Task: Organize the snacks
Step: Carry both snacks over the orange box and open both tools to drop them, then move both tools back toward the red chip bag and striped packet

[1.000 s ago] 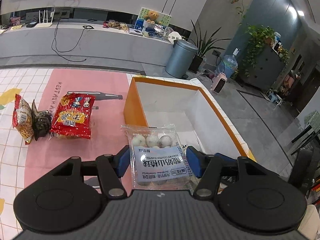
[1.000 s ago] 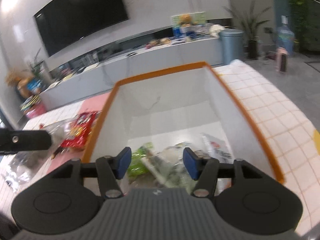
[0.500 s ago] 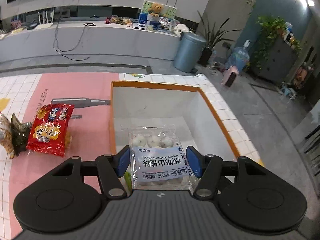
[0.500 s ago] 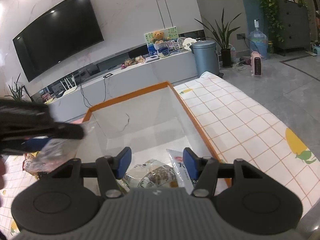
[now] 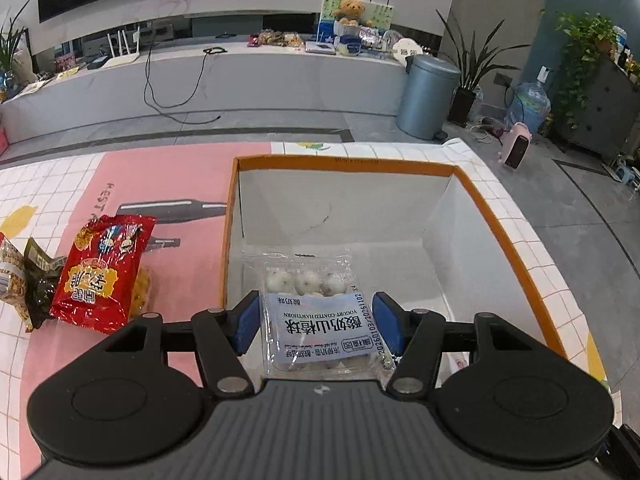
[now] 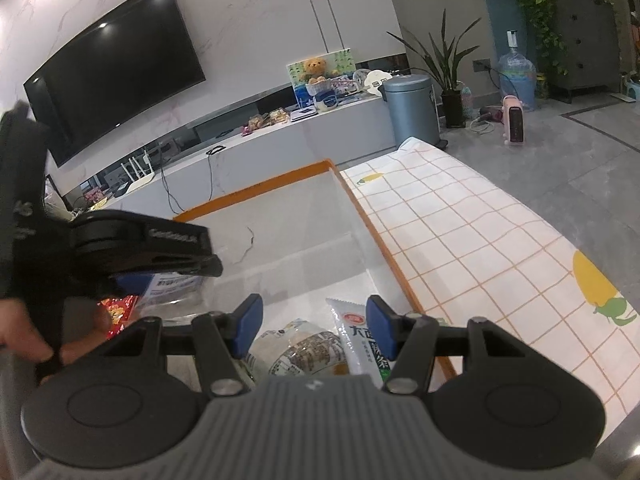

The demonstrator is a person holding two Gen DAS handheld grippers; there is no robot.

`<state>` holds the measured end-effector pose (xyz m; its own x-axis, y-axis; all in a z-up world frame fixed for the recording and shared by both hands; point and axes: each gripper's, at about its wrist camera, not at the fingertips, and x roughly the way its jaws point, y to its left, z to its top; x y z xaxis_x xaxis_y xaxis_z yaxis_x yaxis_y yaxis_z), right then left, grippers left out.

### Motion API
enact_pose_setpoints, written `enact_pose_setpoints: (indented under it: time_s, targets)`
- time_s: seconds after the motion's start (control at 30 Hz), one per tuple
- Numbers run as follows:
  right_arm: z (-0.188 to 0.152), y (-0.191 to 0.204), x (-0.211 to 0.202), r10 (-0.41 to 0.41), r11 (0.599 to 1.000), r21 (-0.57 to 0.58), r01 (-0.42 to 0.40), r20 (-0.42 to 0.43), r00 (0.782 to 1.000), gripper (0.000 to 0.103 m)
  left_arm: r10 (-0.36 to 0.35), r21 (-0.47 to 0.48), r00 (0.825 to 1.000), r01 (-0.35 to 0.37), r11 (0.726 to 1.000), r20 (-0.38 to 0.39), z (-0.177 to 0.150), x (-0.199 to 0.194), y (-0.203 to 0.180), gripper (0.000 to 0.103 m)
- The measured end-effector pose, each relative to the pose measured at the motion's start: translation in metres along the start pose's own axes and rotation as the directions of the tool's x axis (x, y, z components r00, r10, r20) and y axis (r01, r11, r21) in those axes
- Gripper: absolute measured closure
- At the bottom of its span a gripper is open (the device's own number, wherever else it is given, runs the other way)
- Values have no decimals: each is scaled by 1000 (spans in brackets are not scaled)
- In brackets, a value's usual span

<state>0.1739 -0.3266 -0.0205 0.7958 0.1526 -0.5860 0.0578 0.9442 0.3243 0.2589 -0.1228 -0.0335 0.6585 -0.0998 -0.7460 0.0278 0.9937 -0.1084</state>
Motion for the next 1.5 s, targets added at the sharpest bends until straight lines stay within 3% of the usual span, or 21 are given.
enact_pose_setpoints:
  time_s: [0.2, 0.67, 0.97, 1.17, 1.5]
  targets:
    - [-1, -1, 2, -8, 1000, 5, 8, -6, 1000, 46, 2, -16, 1000, -1, 1000, 23, -3, -11, 1, 26]
    - [-3, 4, 4, -47, 999, 9, 47, -1, 999, 45, -27, -55, 998, 30, 998, 60, 4, -53, 28, 26]
    - [-6, 18, 5, -27, 1000, -15, 27, 2, 1000, 45, -32, -60, 998, 35, 998, 45, -2, -68, 48, 26]
    - [-10, 27, 3, -35, 998, -46, 35, 3, 999, 40, -47, -54, 999, 46, 998, -15, -13, -76, 62, 26]
    - [-16, 57, -4, 67, 997, -49, -67, -8, 998, 37, 19, -28, 999, -20, 999, -40, -25, -106, 92, 26]
